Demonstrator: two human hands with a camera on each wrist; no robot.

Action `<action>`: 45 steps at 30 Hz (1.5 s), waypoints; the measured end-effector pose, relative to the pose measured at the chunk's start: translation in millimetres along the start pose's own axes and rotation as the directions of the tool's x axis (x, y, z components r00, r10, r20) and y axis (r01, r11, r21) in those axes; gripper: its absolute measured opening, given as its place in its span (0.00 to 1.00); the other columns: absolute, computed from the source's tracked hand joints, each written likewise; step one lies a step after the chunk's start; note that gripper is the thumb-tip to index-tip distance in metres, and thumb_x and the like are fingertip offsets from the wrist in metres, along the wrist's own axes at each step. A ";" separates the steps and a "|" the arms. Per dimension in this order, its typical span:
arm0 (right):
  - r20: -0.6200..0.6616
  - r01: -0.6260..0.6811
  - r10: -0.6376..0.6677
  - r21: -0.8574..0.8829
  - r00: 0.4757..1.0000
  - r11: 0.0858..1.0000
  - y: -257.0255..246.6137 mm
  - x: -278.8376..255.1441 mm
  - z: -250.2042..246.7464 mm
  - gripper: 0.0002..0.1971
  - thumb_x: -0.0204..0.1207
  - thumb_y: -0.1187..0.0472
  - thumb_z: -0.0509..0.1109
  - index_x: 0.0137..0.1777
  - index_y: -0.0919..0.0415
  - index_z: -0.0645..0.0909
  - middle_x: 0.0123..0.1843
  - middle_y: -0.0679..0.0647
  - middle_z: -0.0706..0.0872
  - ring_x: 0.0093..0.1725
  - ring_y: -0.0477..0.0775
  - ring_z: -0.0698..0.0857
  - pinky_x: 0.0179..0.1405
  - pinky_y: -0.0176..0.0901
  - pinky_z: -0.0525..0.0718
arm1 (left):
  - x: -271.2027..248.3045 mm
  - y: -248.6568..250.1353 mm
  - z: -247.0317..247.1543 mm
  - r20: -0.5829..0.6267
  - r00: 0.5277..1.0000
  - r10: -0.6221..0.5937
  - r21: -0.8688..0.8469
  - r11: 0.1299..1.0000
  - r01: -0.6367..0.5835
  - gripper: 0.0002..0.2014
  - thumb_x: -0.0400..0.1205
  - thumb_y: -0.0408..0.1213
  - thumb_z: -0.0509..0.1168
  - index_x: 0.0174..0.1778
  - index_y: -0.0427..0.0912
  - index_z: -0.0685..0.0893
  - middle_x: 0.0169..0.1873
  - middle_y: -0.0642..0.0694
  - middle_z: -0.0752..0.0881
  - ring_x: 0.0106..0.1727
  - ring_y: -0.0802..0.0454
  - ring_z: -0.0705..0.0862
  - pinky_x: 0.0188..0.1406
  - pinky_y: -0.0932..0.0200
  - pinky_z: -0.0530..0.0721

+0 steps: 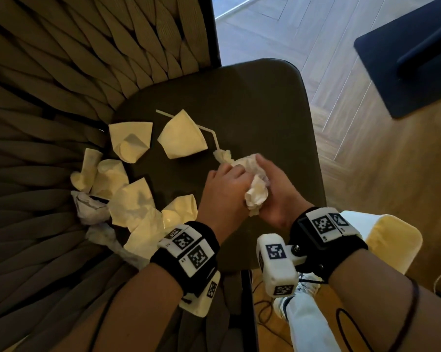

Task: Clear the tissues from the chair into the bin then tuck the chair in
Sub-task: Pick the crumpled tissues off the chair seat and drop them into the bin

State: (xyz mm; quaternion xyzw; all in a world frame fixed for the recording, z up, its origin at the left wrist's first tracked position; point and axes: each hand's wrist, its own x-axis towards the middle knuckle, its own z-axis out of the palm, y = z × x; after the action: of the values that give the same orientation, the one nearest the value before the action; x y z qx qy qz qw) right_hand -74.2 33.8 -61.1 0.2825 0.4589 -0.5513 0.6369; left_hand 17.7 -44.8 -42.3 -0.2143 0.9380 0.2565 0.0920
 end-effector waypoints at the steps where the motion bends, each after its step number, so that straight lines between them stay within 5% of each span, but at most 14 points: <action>1: -0.042 -0.006 0.004 -0.049 0.999 0.999 2.4 0.8 1.0 0.23 0.79 0.44 0.63 0.65 0.59 0.82 0.59 0.62 0.89 0.58 0.60 0.87 0.58 0.55 0.83 | 0.3 -0.1 0.1 0.008 1.000 0.026 0.034 0.999 -0.027 0.13 0.74 0.44 0.72 0.53 0.47 0.85 0.55 0.46 0.84 0.60 0.46 0.76 0.54 0.54 0.69; 5: -0.202 0.045 -0.073 -0.141 0.977 0.989 5.0 3.2 1.8 0.13 0.80 0.52 0.64 0.51 0.60 0.84 0.47 0.60 0.89 0.47 0.58 0.87 0.46 0.52 0.85 | 4.0 -1.7 -8.0 0.070 0.993 0.090 -0.094 0.992 -0.083 0.16 0.74 0.49 0.71 0.55 0.47 0.84 0.60 0.49 0.78 0.61 0.52 0.71 0.59 0.57 0.68; 8: -0.298 0.030 -0.097 -0.224 0.950 0.974 -2.9 1.5 1.5 0.08 0.79 0.57 0.64 0.43 0.59 0.83 0.49 0.62 0.87 0.50 0.60 0.86 0.54 0.58 0.84 | 8.6 -15.2 -29.5 0.022 1.000 0.018 -0.223 0.975 -0.012 0.18 0.75 0.49 0.70 0.60 0.51 0.80 0.62 0.52 0.74 0.63 0.58 0.70 0.62 0.61 0.69; 10: -0.335 0.030 -0.113 -0.243 0.935 0.970 -7.1 1.6 -1.7 0.06 0.77 0.61 0.65 0.40 0.61 0.81 0.41 0.59 0.84 0.39 0.54 0.83 0.39 0.49 0.85 | 19.0 -37.6 -45.9 -0.113 0.986 -0.120 -0.173 0.980 0.099 0.19 0.76 0.45 0.70 0.63 0.52 0.78 0.65 0.50 0.72 0.66 0.56 0.70 0.63 0.62 0.69; 13: -0.331 0.093 -0.190 -0.287 0.924 0.953 -9.6 1.4 -2.1 0.05 0.77 0.65 0.64 0.45 0.63 0.81 0.35 0.55 0.81 0.32 0.51 0.80 0.23 0.40 0.80 | 45.8 -81.4 -60.7 -0.224 0.888 -0.403 -0.088 0.915 0.393 0.28 0.74 0.46 0.72 0.70 0.50 0.73 0.71 0.44 0.69 0.71 0.45 0.69 0.66 0.52 0.74; 16: -0.281 0.147 -0.256 -0.357 0.925 0.922 -10.1 2.4 -1.1 0.13 0.80 0.67 0.61 0.62 0.63 0.79 0.39 0.54 0.82 0.35 0.52 0.82 0.27 0.43 0.81 | 65.0 -109.7 -56.2 -0.072 0.828 -0.557 0.014 0.829 0.559 0.40 0.72 0.50 0.73 0.78 0.50 0.63 0.77 0.40 0.63 0.76 0.37 0.64 0.70 0.37 0.72; 21: -0.243 0.134 -0.249 -0.410 0.937 0.902 -16.3 -1.9 1.6 0.15 0.79 0.73 0.55 0.48 0.60 0.83 0.43 0.57 0.87 0.38 0.51 0.86 0.24 0.35 0.82 | 61.5 -109.9 -36.7 0.051 0.727 -0.685 -0.028 0.726 0.687 0.41 0.71 0.51 0.74 0.76 0.41 0.64 0.72 0.37 0.74 0.72 0.37 0.73 0.69 0.40 0.74; 23: -0.282 0.119 -0.258 -0.429 0.924 0.895 -18.8 -3.0 4.0 0.15 0.78 0.73 0.55 0.41 0.60 0.82 0.40 0.55 0.83 0.37 0.50 0.82 0.28 0.36 0.83 | 53.9 -104.6 -34.4 0.063 0.735 -0.675 -0.091 0.729 0.678 0.32 0.75 0.49 0.72 0.71 0.39 0.72 0.67 0.38 0.79 0.69 0.39 0.77 0.66 0.43 0.76; 25: -0.304 0.092 -0.216 -0.375 0.928 0.922 -20.3 -2.5 5.8 0.11 0.76 0.67 0.59 0.37 0.60 0.81 0.41 0.56 0.81 0.38 0.52 0.80 0.36 0.43 0.80 | 48.1 -102.3 -38.8 0.063 0.806 -0.588 -0.117 0.798 0.591 0.23 0.78 0.47 0.68 0.66 0.41 0.78 0.64 0.40 0.81 0.65 0.41 0.78 0.65 0.43 0.78; 29: -0.346 0.054 -0.155 -0.283 0.925 0.957 -23.4 0.6 5.5 0.15 0.76 0.52 0.64 0.32 0.59 0.77 0.34 0.55 0.79 0.34 0.52 0.78 0.35 0.44 0.73 | 67.5 -104.2 -67.3 0.127 0.930 -0.346 0.039 0.938 0.344 0.20 0.77 0.46 0.69 0.65 0.48 0.80 0.71 0.47 0.71 0.75 0.44 0.65 0.74 0.38 0.66; 31: -0.345 0.052 -0.143 -0.260 0.928 0.964 -25.2 1.7 5.0 0.16 0.76 0.49 0.65 0.32 0.59 0.77 0.33 0.54 0.79 0.32 0.51 0.78 0.33 0.43 0.74 | 90.0 -105.2 -78.4 0.279 0.906 -0.319 0.203 0.942 0.269 0.20 0.77 0.47 0.68 0.66 0.51 0.80 0.75 0.47 0.67 0.78 0.41 0.58 0.76 0.34 0.58; 34: -0.341 0.044 -0.128 -0.243 0.931 0.969 -27.1 0.7 2.7 0.15 0.77 0.49 0.65 0.35 0.58 0.77 0.32 0.53 0.79 0.31 0.51 0.79 0.31 0.43 0.74 | 116.2 -104.2 -77.9 0.413 0.851 -0.324 0.365 0.915 0.172 0.19 0.78 0.47 0.68 0.64 0.49 0.81 0.74 0.43 0.67 0.76 0.38 0.62 0.75 0.33 0.60; 39: -0.360 0.027 -0.106 -0.218 0.927 0.976 -27.9 -1.6 -6.9 0.13 0.78 0.52 0.65 0.35 0.57 0.78 0.33 0.53 0.80 0.33 0.51 0.79 0.39 0.46 0.76 | 126.4 -98.5 -69.0 0.427 0.850 -0.307 0.389 0.912 0.134 0.20 0.79 0.43 0.68 0.67 0.44 0.79 0.69 0.40 0.70 0.69 0.39 0.72 0.67 0.42 0.75; 45: -0.392 0.001 -0.073 -0.181 0.917 0.984 -21.5 -6.4 -23.4 0.12 0.78 0.52 0.66 0.37 0.57 0.79 0.36 0.53 0.81 0.36 0.52 0.80 0.43 0.47 0.77 | 120.8 -92.0 -61.4 0.495 0.805 -0.327 0.324 0.929 0.178 0.16 0.82 0.37 0.65 0.66 0.40 0.81 0.63 0.41 0.81 0.63 0.43 0.79 0.59 0.49 0.78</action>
State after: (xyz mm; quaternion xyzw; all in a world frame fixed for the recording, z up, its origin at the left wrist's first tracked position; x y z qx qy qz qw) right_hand -101.1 51.9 -62.0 0.3220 0.6309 -0.4515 0.5426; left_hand -52.5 -191.1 -64.8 -0.2429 0.8617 0.1657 0.4136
